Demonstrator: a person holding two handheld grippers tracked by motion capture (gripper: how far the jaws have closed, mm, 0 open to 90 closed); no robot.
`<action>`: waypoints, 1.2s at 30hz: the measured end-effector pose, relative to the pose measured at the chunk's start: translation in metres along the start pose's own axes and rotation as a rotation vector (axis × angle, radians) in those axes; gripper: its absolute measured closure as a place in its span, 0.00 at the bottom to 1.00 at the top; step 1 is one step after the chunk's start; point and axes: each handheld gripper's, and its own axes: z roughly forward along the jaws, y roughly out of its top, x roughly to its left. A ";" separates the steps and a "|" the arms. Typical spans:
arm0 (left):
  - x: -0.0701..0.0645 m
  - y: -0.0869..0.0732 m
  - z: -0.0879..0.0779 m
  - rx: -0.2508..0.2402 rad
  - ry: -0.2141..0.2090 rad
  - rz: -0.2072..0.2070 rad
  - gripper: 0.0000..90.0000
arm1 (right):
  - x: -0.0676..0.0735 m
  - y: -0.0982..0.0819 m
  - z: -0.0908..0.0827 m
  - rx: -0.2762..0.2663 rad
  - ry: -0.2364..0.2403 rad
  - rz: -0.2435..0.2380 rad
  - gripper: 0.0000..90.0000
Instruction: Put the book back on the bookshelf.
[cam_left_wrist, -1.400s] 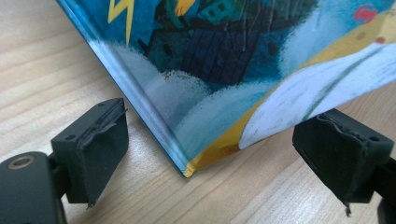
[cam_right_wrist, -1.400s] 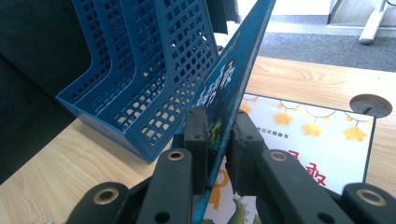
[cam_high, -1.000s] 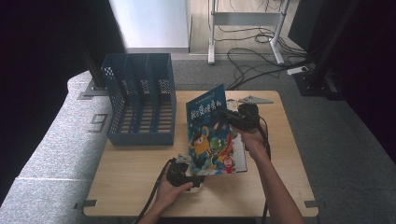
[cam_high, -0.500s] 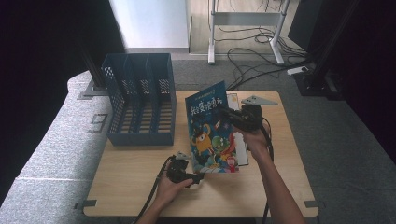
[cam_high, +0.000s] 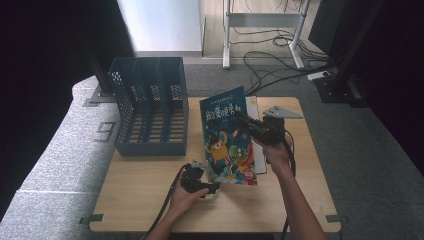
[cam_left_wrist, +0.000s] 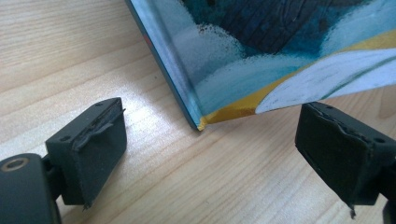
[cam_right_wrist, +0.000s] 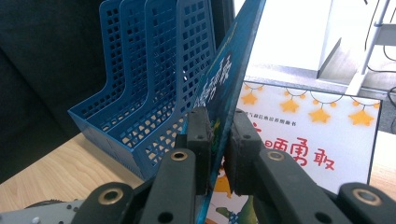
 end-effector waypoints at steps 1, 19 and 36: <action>0.000 0.000 0.000 -0.001 0.007 0.002 0.10 | -0.001 -0.001 -0.001 -0.003 0.001 0.000 0.90; -0.005 -0.001 0.001 0.003 0.035 0.027 0.10 | 0.001 -0.009 -0.015 -0.038 0.017 -0.024 0.90; -0.007 0.000 0.003 0.007 0.062 0.045 0.10 | 0.006 -0.017 -0.030 -0.069 0.025 -0.042 0.90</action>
